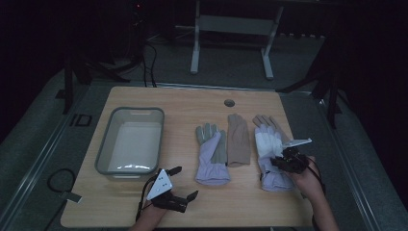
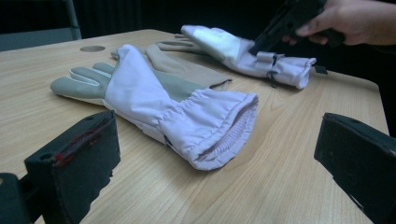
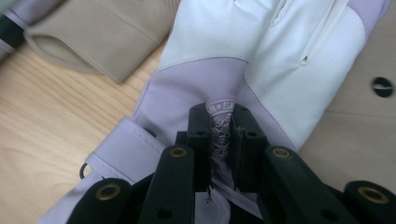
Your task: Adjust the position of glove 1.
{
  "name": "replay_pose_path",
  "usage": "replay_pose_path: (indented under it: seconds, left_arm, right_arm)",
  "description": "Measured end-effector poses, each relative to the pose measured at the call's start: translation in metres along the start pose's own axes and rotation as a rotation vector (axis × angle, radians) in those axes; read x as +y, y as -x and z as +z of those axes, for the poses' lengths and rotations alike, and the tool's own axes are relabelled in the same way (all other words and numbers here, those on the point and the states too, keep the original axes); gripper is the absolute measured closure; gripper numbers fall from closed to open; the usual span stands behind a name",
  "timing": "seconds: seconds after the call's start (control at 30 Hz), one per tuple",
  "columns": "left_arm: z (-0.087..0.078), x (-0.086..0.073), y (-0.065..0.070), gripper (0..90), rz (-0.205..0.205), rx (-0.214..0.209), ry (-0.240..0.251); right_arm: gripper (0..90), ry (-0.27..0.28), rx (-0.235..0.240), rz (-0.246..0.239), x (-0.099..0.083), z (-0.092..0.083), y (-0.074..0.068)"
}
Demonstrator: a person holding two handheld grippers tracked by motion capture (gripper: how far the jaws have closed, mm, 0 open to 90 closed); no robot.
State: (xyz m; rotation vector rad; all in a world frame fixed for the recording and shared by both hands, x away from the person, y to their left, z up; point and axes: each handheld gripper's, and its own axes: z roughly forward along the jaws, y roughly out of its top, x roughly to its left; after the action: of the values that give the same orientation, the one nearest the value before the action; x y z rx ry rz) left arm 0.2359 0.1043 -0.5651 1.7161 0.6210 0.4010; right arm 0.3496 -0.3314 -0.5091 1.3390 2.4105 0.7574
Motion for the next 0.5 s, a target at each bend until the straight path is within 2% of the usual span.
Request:
replay_pose_path:
  seconds: [0.07, 0.13, 0.17, 0.23, 0.33, 0.5]
  left_arm:
    - [0.000, 0.000, 0.000, 0.2, 0.001, 0.001, -0.001]
    - [0.000, 0.000, 0.000, 0.2, 0.001, 0.001, -0.001]
    - [0.000, 0.000, 0.000, 0.2, 0.001, 0.002, -0.001]
    - [0.000, 0.000, 0.000, 0.2, -0.001, 0.003, 0.002]
    - [0.000, 0.000, 0.000, 0.2, 0.004, 0.003, 0.001]
    - [0.000, 0.000, 0.001, 0.2, 0.003, 0.004, 0.001]
  right_arm:
    - [80.5, 0.034, 0.008, 0.033, 0.002, -0.013, 0.000]
    - [80.5, 0.041, 0.013, 0.040, 0.003, -0.017, 0.000]
    - [80.7, 0.072, 0.002, 0.054, 0.009, -0.031, -0.003]
    - [80.8, 0.102, -0.005, 0.051, 0.017, -0.042, -0.008]
    - [80.8, 0.137, 0.010, 0.042, 0.031, -0.056, -0.018]
    - [80.9, 0.171, 0.032, 0.033, 0.056, -0.066, -0.039]
